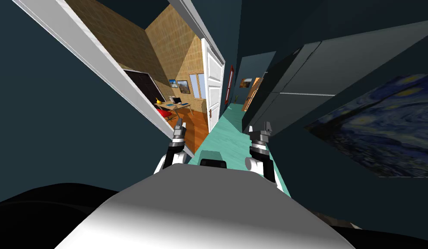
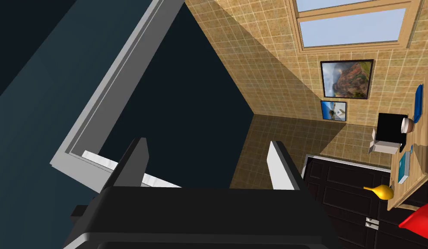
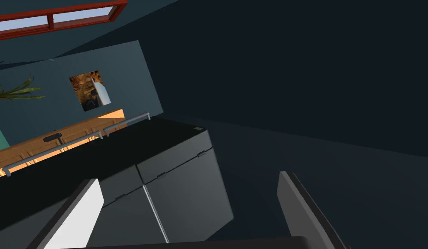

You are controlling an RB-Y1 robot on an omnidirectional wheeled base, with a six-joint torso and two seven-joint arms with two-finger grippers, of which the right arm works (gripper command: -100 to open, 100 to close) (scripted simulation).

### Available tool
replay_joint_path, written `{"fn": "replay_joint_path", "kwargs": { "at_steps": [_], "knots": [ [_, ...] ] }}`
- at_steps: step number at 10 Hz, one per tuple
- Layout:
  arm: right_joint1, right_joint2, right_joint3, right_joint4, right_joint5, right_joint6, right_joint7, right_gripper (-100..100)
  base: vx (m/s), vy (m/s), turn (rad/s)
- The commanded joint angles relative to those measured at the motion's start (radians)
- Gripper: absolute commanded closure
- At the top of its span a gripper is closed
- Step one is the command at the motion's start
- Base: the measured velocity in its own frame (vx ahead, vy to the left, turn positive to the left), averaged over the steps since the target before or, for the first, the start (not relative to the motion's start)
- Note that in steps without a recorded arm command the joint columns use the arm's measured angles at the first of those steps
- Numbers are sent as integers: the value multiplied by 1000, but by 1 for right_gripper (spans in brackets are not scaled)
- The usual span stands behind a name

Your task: Push the door open

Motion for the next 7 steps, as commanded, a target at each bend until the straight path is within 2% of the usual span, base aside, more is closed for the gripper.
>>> {"fn": "replay_joint_path", "kwargs": {
  "at_steps": [1,4,7],
  "knots": [
    [-6,-6,6,22,-13,-9,-16,-100,72,-9,229],
    [-20,-19,20,75,-45,-32,-54,-100,174,-55,227],
    [-35,-29,35,130,-77,-55,-94,-100,171,-87,256]
  ]
}}
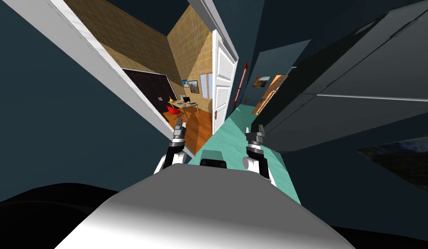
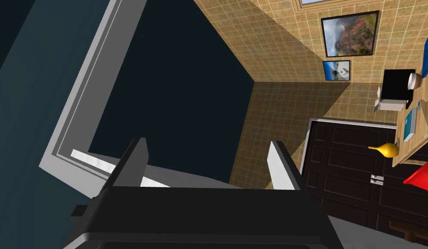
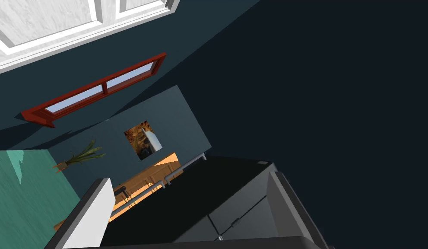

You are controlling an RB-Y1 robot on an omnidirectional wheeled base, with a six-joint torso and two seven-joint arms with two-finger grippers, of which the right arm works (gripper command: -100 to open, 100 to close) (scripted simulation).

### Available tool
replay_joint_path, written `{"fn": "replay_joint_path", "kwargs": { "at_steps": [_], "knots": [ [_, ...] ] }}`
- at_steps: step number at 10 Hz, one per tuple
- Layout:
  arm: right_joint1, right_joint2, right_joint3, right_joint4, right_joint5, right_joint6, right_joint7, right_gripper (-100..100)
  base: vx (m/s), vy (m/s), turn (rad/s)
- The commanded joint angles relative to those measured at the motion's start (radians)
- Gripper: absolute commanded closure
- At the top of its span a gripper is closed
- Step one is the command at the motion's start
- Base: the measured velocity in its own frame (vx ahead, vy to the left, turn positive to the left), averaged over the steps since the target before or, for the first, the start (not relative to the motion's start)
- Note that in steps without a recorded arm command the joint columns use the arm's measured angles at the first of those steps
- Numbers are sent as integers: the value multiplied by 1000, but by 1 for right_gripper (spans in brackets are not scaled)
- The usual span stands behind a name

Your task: Push the door open

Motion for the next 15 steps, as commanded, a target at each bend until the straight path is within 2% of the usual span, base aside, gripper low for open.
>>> {"fn": "replay_joint_path", "kwargs": {
  "at_steps": [1,9,15],
  "knots": [
    [-16,-5,8,38,-20,-12,-25,-100,163,-98,300],
    [-57,-25,48,189,-110,-76,-135,-100,122,-99,236],
    [-93,-37,84,322,-190,-134,-232,-100,103,-120,283]
  ]
}}
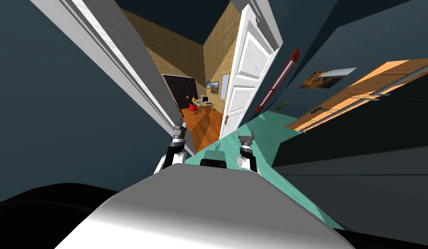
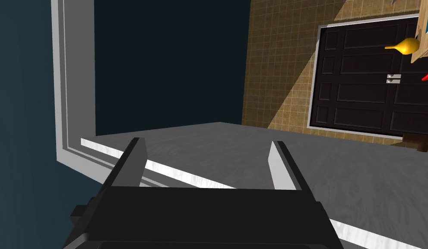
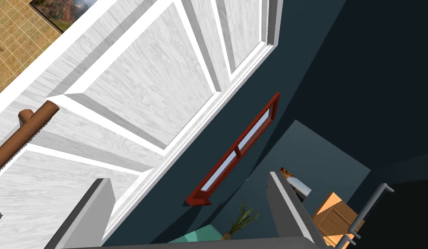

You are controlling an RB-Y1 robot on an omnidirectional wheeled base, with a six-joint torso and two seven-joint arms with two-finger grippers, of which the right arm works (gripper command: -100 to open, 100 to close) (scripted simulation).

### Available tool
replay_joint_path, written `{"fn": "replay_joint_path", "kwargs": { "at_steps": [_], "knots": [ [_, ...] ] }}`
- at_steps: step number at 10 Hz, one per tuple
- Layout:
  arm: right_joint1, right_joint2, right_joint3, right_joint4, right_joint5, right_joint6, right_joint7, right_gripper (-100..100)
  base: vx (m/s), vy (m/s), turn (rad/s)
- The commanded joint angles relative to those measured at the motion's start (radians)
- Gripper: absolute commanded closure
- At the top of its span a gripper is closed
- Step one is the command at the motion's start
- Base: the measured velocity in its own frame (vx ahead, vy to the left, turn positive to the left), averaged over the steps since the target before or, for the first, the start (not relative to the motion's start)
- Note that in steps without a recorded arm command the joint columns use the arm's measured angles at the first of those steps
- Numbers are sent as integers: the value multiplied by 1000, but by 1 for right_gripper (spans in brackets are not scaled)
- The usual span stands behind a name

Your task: Push the door open

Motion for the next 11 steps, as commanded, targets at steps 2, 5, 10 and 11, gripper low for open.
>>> {"fn": "replay_joint_path", "kwargs": {
  "at_steps": [2,5,10,11],
  "knots": [
    [-18,-4,15,58,-36,-24,-44,-100,102,-147,301],
    [-35,-8,32,121,-73,-51,-90,-100,73,-127,225],
    [-66,-15,62,234,-141,-99,-172,-100,50,-132,273],
    [-70,-16,66,250,-150,-106,-184,-100,39,-147,253]
  ]
}}
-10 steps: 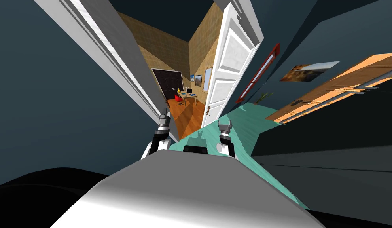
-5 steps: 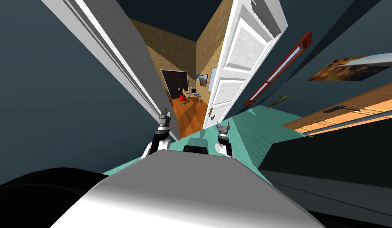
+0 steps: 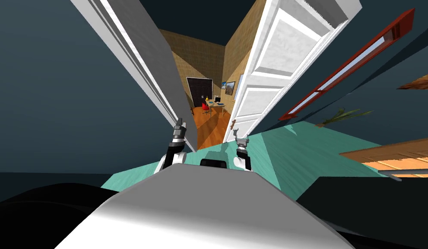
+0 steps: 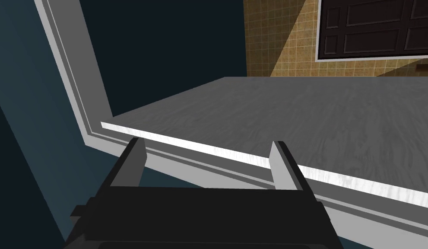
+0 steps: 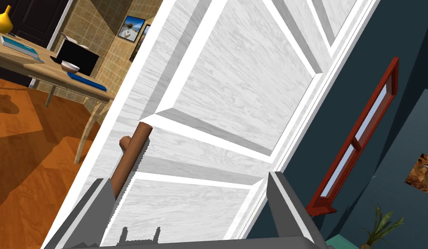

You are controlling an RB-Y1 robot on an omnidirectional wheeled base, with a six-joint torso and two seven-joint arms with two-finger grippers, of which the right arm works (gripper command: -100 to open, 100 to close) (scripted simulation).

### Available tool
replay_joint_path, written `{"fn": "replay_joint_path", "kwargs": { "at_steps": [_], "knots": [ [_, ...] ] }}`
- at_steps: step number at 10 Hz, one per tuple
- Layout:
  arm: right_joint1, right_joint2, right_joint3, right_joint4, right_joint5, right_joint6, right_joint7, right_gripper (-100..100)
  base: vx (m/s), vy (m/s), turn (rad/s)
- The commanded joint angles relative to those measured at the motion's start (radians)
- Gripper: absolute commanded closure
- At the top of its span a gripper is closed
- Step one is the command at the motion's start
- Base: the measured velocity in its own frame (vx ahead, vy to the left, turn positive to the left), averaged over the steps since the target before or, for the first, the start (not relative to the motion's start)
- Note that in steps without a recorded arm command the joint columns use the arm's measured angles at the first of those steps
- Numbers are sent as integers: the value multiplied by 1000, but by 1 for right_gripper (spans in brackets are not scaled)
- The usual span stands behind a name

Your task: Push the door open

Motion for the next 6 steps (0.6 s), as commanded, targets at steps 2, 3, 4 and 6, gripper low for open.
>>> {"fn": "replay_joint_path", "kwargs": {
  "at_steps": [2,3,4,6],
  "knots": [
    [-15,-2,18,61,-35,-28,-45,-100,41,-130,269],
    [-19,-3,22,78,-45,-35,-57,-100,41,-148,263],
    [-24,-3,27,94,-55,-42,-68,-100,30,-125,182],
    [-32,-5,35,125,-73,-55,-91,-100,20,-106,182]
  ]
}}
